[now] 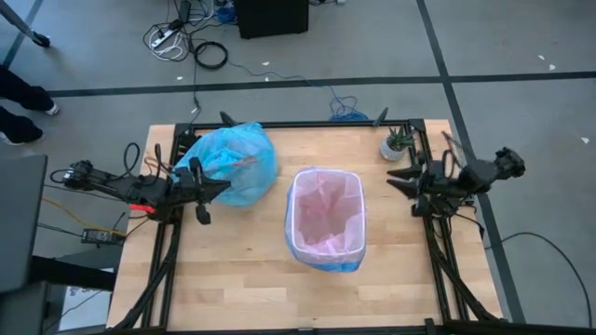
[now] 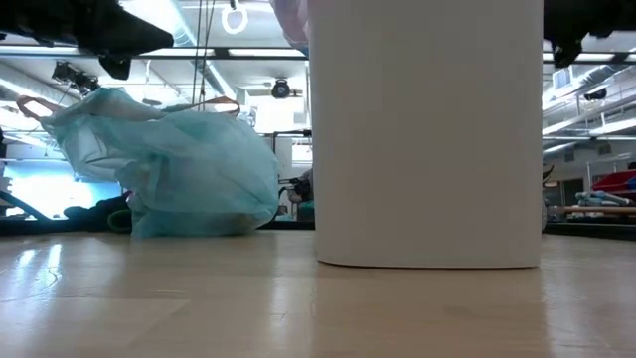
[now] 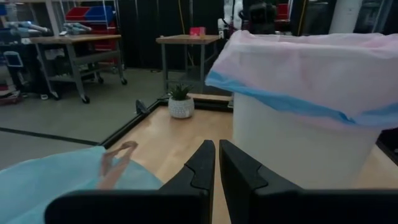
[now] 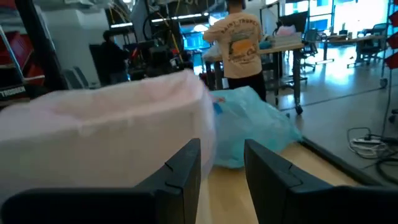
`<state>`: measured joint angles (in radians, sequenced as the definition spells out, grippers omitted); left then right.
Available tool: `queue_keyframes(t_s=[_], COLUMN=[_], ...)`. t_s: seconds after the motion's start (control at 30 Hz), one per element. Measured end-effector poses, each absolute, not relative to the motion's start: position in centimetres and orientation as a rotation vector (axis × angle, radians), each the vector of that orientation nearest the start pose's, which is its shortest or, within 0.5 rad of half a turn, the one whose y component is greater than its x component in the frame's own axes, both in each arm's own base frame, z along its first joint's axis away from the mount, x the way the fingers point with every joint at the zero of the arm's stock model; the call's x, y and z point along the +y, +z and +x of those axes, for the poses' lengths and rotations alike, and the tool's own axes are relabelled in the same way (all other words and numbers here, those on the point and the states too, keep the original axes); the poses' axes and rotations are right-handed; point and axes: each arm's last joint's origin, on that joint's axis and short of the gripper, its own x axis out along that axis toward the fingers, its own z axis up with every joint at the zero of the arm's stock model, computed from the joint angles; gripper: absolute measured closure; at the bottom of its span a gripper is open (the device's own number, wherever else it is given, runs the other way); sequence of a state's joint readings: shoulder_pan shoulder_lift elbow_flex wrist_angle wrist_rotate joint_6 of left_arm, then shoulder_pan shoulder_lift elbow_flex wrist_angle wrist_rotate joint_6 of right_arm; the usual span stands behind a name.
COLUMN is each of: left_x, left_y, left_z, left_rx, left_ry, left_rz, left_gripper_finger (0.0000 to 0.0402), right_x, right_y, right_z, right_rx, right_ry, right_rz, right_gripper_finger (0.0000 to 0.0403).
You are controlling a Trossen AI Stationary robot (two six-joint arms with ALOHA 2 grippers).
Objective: Place trash/remove bag and relplace
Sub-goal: Return to Home Position
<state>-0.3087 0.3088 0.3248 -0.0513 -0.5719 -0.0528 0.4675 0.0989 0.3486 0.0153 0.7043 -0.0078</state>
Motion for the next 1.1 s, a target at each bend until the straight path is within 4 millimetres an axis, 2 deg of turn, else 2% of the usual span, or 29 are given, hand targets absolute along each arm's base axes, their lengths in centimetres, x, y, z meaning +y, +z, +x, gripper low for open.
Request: queue_keyframes(t_s=[0.23, 0.37, 0.67, 0.9, 1.1], left_x=[-1.5, -1.5, -1.6, -1.6, -1.6], left_y=[24.5, 24.5, 23.5, 20.8, 19.0], left_z=[10.4, 10.4, 10.5, 10.5, 10.6], left_rx=[0.027, 0.026, 0.082, 0.097, 0.028], left_ry=[0.282, 0.277, 0.265, 0.27, 0.266], left_rz=[-0.017, -0.014, -0.018, -0.096, -0.139], left_gripper_finger=[0.0369, 0.0369, 0.0369, 0.0369, 0.0369], right_x=[2.0, 1.9, 1.4, 1.4, 1.2], right_y=[22.5, 21.1, 20.3, 19.2, 18.5], right_z=[8.6, 8.9, 9.2, 9.6, 9.7], right_rx=[-0.295, -0.291, -0.255, -0.16, -0.101], right_ry=[-0.259, -0.282, -0.324, -0.294, -0.301], right_rz=[0.197, 0.211, 0.178, 0.201, 0.194], right_gripper_finger=[0.0292, 0.0292, 0.0292, 0.0292, 0.0292])
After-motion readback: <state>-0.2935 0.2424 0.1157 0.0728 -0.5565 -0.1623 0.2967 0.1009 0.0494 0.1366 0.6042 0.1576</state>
